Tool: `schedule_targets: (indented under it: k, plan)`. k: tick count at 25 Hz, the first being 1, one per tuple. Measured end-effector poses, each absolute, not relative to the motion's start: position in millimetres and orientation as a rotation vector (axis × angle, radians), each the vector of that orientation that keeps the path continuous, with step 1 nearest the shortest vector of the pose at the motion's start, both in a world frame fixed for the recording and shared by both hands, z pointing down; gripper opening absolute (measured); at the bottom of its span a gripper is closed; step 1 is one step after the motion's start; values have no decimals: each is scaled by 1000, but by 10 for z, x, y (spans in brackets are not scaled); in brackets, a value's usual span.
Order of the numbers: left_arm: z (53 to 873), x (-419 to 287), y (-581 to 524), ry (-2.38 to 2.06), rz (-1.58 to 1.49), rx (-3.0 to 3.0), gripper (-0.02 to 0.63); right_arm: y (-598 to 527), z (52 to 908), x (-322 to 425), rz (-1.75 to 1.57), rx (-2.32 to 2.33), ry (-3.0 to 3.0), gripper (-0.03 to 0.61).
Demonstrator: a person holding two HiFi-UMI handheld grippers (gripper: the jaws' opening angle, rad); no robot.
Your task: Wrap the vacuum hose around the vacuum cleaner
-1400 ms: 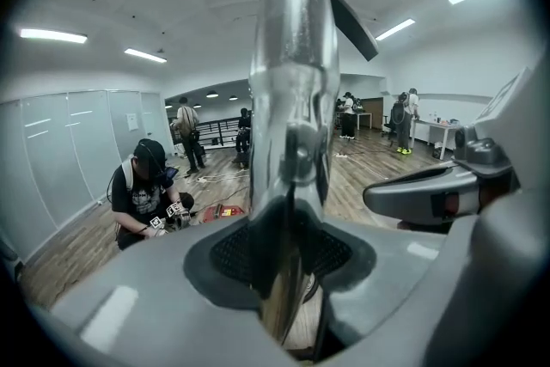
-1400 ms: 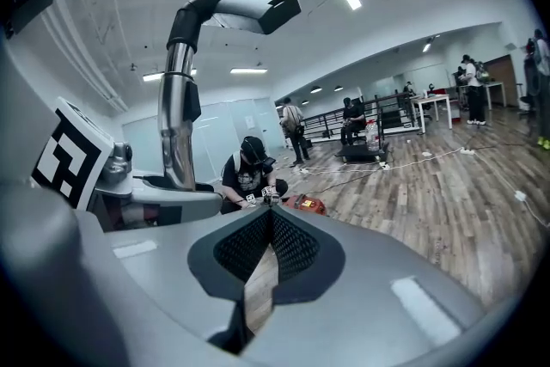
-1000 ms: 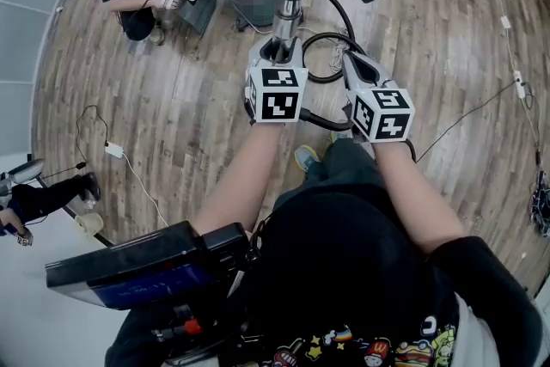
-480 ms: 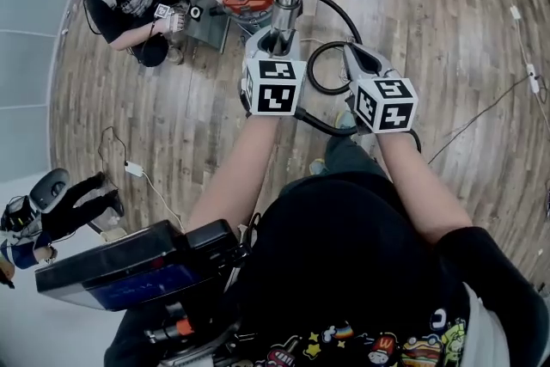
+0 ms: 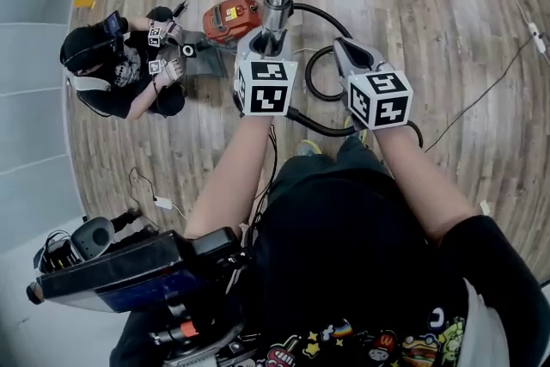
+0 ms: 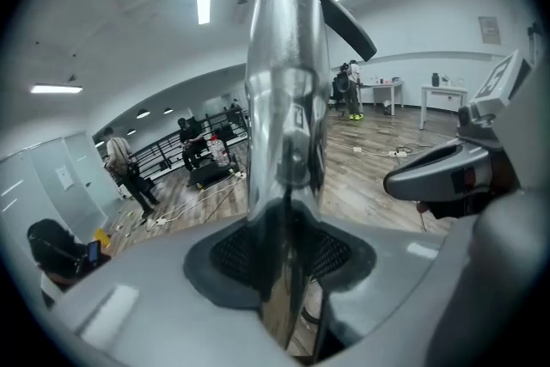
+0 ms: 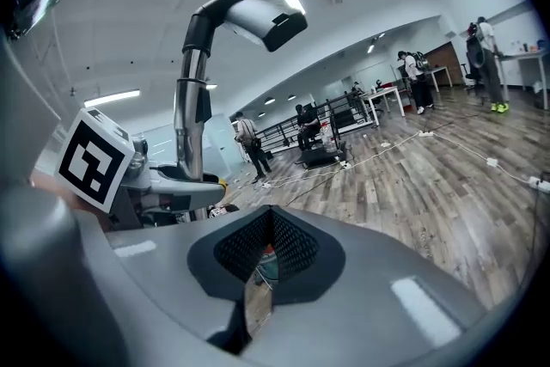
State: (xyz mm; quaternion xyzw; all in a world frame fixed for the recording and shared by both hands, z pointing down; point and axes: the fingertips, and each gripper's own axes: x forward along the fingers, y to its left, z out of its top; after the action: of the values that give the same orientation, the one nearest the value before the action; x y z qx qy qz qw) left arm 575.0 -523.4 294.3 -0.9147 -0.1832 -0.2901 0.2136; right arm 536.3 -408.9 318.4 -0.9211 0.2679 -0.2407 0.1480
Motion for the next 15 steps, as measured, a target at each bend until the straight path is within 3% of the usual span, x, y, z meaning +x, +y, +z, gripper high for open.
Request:
schedule_targets:
  k: [15]
  plan:
    - [3286, 6713, -4820, -1051, -725, -2259, 147, -4040, 3417, 5935, -719, -2672, 226, 23]
